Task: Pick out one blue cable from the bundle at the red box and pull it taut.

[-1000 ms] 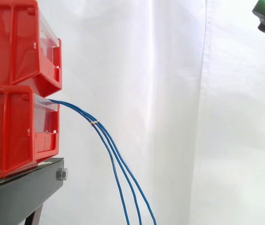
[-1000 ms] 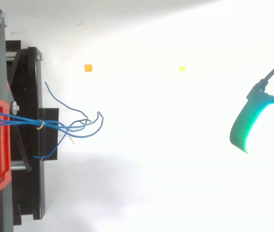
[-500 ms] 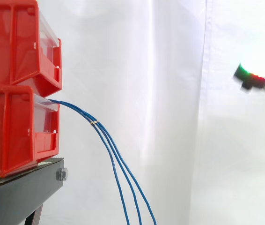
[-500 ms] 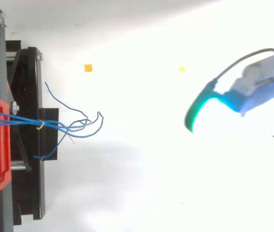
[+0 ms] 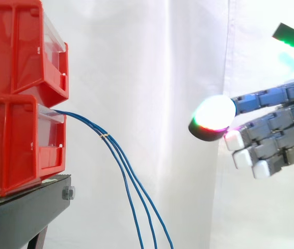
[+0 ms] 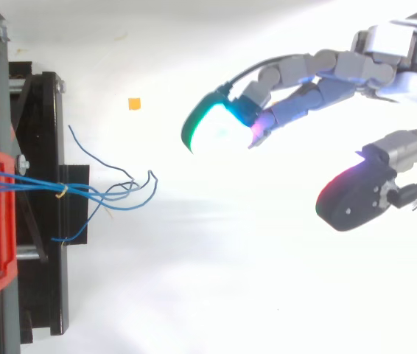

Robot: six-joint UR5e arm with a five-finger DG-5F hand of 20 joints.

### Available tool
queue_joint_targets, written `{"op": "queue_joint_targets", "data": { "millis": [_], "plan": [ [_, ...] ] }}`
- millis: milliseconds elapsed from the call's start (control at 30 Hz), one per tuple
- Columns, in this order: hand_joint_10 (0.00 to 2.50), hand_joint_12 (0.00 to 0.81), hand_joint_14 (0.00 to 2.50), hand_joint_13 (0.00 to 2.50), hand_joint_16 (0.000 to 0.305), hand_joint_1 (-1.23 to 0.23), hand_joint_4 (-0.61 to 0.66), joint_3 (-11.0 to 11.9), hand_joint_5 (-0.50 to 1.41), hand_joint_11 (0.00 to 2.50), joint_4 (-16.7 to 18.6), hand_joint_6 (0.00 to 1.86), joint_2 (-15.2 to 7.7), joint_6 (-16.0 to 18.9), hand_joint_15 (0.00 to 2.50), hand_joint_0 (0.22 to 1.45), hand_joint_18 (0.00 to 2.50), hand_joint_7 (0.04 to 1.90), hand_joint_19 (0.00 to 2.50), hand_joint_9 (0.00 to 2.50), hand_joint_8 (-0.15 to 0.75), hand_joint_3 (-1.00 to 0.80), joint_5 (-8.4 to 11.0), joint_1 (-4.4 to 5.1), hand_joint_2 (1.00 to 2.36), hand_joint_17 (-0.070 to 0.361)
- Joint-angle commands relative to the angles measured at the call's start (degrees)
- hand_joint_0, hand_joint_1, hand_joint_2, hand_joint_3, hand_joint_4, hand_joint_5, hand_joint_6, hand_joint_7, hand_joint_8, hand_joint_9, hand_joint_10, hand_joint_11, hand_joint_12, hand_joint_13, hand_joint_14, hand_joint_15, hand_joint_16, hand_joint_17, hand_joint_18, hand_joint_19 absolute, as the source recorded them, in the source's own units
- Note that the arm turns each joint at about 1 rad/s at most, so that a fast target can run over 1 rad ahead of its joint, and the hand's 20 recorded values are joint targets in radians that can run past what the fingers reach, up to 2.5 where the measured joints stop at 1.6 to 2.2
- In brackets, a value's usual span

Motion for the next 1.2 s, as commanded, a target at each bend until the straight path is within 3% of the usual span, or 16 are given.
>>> {"op": "queue_joint_targets", "data": {
  "millis": [0,33,167,367,633,833,933,967,1100,1167],
  "plan": [
    [0.01,0.280,0.01,0.54,0.040,-0.60,0.11,0.0,-0.21,0.32,2.0,0.50,-0.3,-2.9,0.34,0.49,0.39,0.64,0.49,0.59,0.209,-0.49,3.94,0.16,1.00,0.091],
    [0.01,0.280,0.01,0.54,0.040,-0.60,0.11,0.0,-0.21,0.32,2.9,0.50,-0.3,-5.6,0.34,0.49,0.39,0.64,0.49,0.59,0.210,-0.49,7.20,0.34,1.00,0.090],
    [0.01,0.280,0.01,0.54,0.040,-0.60,0.12,0.0,-0.20,0.32,5.0,0.50,-1.6,-8.5,0.34,0.49,0.39,0.64,0.49,0.59,0.212,-0.49,9.22,0.77,1.00,0.090],
    [0.01,0.282,0.01,0.54,0.040,-0.59,0.13,0.2,-0.20,0.32,8.1,0.50,-4.6,-6.4,0.34,0.49,0.39,0.64,0.49,0.59,0.213,-0.49,9.13,1.13,1.00,0.089],
    [0.01,0.285,0.01,0.54,0.040,-0.59,0.14,1.3,-0.20,0.32,11.2,0.50,-8.2,-6.6,0.34,0.49,0.39,0.65,0.49,0.60,0.219,-0.49,9.22,1.48,1.00,0.089],
    [0.01,0.287,0.01,0.53,0.040,-0.59,0.15,1.2,-0.20,0.32,14.5,0.50,-8.3,-8.6,0.34,0.49,0.39,0.65,0.49,0.60,0.218,-0.49,10.19,1.83,1.00,0.090],
    [0.01,0.287,0.01,0.53,0.040,-0.59,0.15,1.6,-0.19,0.33,15.0,0.50,-9.5,-9.1,0.34,0.49,0.39,0.65,0.49,0.60,0.223,-0.49,10.27,1.83,1.00,0.090],
    [0.01,0.288,0.01,0.53,0.040,-0.59,0.15,2.1,-0.19,0.32,15.3,0.50,-11.3,-8.6,0.34,0.49,0.39,0.65,0.49,0.60,0.220,-0.49,10.36,1.83,1.00,0.090],
    [0.01,0.290,0.01,0.53,0.040,-0.59,0.15,4.5,-0.19,0.33,15.1,0.50,-13.8,-6.1,0.33,0.49,0.39,0.65,0.49,0.61,0.225,-0.49,10.19,1.74,1.00,0.090],
    [0.01,0.292,0.01,0.53,0.040,-0.59,0.15,8.0,-0.19,0.32,12.5,0.50,-15.1,-4.1,0.34,0.49,0.39,0.65,0.49,0.61,0.221,-0.49,9.75,1.83,1.00,0.090]
  ]
}}
